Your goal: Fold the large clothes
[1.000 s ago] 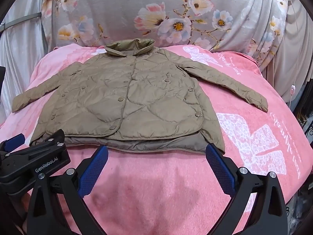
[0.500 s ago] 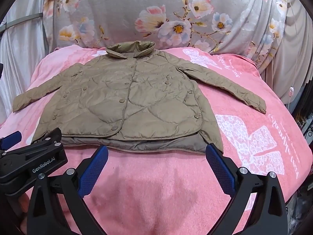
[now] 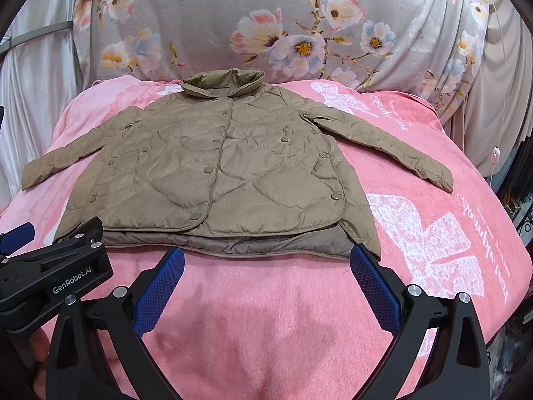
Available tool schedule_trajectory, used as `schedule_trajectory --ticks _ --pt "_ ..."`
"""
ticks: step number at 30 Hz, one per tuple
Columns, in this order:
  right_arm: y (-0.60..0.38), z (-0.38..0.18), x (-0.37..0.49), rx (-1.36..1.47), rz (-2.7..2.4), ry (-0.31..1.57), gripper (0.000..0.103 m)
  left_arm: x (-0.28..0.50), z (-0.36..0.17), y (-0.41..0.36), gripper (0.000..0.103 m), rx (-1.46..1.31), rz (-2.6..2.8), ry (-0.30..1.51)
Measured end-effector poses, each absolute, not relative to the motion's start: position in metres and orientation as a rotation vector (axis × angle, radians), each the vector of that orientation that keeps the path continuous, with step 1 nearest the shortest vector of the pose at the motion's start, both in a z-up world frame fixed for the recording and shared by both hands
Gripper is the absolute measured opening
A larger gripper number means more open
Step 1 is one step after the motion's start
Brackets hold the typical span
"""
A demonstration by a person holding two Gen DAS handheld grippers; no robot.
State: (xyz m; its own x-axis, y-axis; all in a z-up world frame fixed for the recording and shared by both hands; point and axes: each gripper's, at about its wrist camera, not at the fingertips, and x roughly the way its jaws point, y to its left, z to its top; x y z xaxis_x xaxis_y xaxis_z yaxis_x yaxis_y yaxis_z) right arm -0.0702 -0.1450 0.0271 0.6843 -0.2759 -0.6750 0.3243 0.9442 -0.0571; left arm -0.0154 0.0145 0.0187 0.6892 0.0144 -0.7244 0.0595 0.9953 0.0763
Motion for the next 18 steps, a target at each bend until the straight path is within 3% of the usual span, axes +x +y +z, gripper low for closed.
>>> schedule_trajectory --ticks 18 --pt "-0.1452 0.0255 -0.07 0.07 -0.337 0.747 0.098 -0.0172 0.0157 0.0176 0.098 0.098 -0.024 0.814"
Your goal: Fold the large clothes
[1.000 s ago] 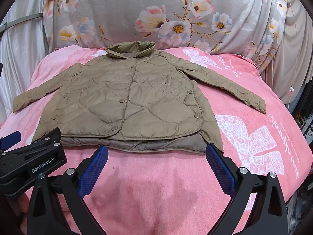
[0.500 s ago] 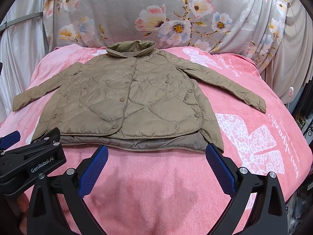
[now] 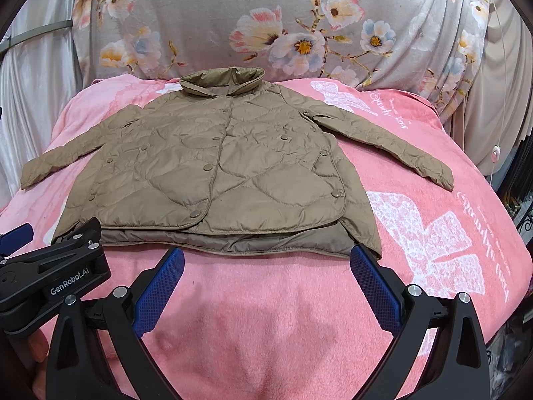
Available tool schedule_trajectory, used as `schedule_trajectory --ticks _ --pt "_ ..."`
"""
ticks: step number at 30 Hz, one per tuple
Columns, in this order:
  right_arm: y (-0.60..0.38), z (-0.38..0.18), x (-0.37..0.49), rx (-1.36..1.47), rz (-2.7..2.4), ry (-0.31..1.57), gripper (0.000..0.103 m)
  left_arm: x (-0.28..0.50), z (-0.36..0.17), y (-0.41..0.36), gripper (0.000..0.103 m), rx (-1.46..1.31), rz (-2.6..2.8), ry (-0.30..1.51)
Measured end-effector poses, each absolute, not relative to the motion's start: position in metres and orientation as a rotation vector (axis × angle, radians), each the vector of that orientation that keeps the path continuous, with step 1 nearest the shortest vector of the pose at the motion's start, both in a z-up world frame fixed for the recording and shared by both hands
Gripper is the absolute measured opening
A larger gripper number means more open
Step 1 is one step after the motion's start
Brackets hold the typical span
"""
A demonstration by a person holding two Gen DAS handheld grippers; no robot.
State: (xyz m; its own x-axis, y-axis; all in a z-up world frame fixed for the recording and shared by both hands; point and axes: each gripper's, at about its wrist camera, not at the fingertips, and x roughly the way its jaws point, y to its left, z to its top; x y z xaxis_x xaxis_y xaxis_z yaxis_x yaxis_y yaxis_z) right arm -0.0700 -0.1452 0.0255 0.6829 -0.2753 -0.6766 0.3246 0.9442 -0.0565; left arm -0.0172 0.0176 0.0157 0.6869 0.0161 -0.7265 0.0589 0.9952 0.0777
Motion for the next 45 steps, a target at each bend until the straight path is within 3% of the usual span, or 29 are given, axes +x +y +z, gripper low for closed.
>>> schedule_trajectory --ticks 45 --pt "-0.1451 0.0255 -0.0705 0.07 -0.338 0.749 0.098 -0.0204 0.0128 0.0171 0.098 0.104 -0.022 0.819"
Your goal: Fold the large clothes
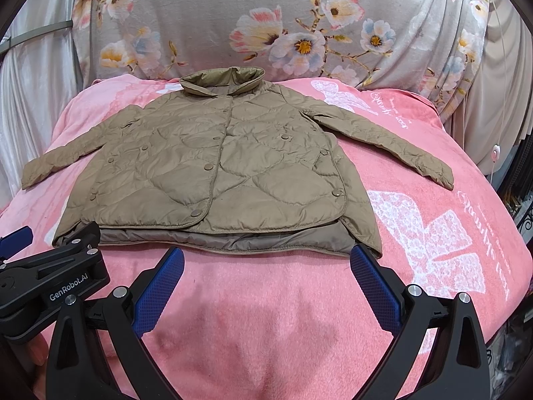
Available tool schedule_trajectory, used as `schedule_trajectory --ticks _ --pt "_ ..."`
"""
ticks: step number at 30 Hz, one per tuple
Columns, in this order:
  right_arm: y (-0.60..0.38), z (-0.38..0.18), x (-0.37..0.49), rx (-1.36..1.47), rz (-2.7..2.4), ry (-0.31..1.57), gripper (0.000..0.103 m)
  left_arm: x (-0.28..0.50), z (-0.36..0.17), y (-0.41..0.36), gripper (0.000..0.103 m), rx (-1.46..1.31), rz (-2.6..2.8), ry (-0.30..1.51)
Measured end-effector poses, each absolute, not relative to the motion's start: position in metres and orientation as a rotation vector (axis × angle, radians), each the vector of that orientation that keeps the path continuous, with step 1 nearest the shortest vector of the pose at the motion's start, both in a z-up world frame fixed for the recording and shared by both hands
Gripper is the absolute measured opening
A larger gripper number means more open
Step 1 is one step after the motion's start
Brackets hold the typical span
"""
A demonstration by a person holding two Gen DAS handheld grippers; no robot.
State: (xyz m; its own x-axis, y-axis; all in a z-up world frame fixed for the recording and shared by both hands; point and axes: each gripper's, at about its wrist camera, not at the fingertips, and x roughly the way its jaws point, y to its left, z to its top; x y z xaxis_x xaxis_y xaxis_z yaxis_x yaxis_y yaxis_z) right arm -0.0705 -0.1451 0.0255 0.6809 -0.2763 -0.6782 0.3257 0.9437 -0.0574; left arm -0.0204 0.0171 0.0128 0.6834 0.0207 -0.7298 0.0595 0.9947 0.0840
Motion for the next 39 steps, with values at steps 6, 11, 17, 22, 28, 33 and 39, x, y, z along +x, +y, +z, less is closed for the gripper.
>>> schedule_trajectory --ticks 6,11,17,22,28,33,39 --pt "-0.145 0.025 -0.07 0.071 -0.337 0.75 0.098 -0.021 0.013 0.017 0.098 0.104 -0.022 0.819" --pt "-0.145 0.025 -0.07 0.071 -0.337 0.75 0.098 -0.021 0.013 0.018 0.098 0.104 -0.022 0.82" --pt "-0.145 0.025 -0.07 0.072 -0.337 0.751 0.098 -0.02 0.013 0.017 0.098 0.104 -0.022 0.819" --pt "-0.145 0.024 -0.07 0.071 -0.338 0.752 0.098 -0.021 0.013 0.018 0.098 0.104 -0.022 0.82" --pt "-0.146 0.023 -0.069 0.072 -0.323 0.754 0.098 -0.021 0.012 0.017 0.098 0.104 -0.028 0.822" --pt "-0.185 0.018 -0.065 0.212 -0.258 0.756 0.098 -0.014 0.009 0.026 0.098 0.087 -0.011 0.828" --pt "-0.287 0.004 -0.047 0.395 -0.384 0.754 0.098 0.019 0.012 0.038 0.098 0.074 0.037 0.808"
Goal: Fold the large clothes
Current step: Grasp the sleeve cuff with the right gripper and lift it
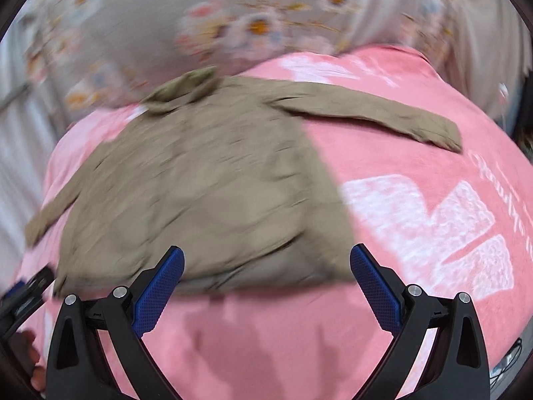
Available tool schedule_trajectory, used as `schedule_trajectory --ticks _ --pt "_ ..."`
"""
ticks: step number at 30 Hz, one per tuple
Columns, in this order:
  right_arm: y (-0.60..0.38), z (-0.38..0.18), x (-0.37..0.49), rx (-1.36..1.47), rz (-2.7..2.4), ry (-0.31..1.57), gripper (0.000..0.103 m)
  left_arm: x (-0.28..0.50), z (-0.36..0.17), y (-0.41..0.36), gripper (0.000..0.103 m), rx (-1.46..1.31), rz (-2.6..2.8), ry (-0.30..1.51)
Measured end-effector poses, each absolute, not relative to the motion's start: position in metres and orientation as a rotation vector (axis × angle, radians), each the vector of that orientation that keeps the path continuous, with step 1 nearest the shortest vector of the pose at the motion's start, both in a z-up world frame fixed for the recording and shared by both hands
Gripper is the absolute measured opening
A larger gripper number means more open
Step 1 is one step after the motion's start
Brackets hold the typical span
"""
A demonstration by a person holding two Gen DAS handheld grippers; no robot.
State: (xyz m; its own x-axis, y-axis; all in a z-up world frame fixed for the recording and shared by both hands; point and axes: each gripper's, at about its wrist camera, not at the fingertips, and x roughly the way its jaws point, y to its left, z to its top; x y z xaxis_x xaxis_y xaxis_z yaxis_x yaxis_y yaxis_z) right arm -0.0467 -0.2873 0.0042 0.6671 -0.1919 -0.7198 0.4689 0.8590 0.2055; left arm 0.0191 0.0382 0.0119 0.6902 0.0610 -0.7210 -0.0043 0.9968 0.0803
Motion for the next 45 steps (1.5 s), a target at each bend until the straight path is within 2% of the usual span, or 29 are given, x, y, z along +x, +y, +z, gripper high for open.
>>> schedule_trajectory --ticks 11,14,19,21,22,23,25,28,33,38,42,45 --pt "-0.493 -0.039 -0.016 0.8 -0.606 0.641 0.098 0.105 0.017 0.031 0.098 0.035 0.06 0.765" --pt "-0.536 -0.059 -0.009 0.906 -0.656 0.618 0.098 0.121 0.014 0.025 0.098 0.026 0.077 0.762" --pt "-0.568 -0.067 0.003 0.922 -0.721 0.566 0.098 0.147 0.003 0.008 0.098 0.092 0.076 0.813" --pt "-0.576 -0.064 0.01 0.899 -0.749 0.555 0.085 0.156 -0.002 0.004 0.098 0.099 0.069 0.828" --pt "-0.581 -0.064 0.014 0.898 -0.766 0.554 0.074 0.158 -0.004 0.002 0.098 0.098 0.066 0.831" --pt "-0.587 -0.065 0.018 0.903 -0.779 0.546 0.069 0.162 -0.007 0.001 0.098 0.098 0.063 0.837" --pt "-0.599 -0.064 0.025 0.912 -0.795 0.528 0.04 0.167 -0.009 0.0 0.098 0.102 0.058 0.838" --pt "-0.599 -0.048 0.038 0.876 -0.784 0.472 0.012 0.173 -0.014 0.001 0.098 0.113 0.072 0.842" --pt "-0.548 0.025 0.086 0.649 -0.653 0.394 0.009 0.184 -0.019 0.012 0.098 0.126 0.125 0.84" --pt "-0.438 0.102 0.155 0.403 -0.345 0.351 0.008 0.193 -0.02 0.035 0.098 0.096 0.177 0.848" --pt "-0.339 0.121 0.209 0.277 -0.107 0.384 0.008 0.196 -0.017 0.055 0.098 0.06 0.205 0.843" --pt "-0.271 0.108 0.245 0.214 0.037 0.45 0.008 0.198 -0.018 0.071 0.098 0.042 0.222 0.845"
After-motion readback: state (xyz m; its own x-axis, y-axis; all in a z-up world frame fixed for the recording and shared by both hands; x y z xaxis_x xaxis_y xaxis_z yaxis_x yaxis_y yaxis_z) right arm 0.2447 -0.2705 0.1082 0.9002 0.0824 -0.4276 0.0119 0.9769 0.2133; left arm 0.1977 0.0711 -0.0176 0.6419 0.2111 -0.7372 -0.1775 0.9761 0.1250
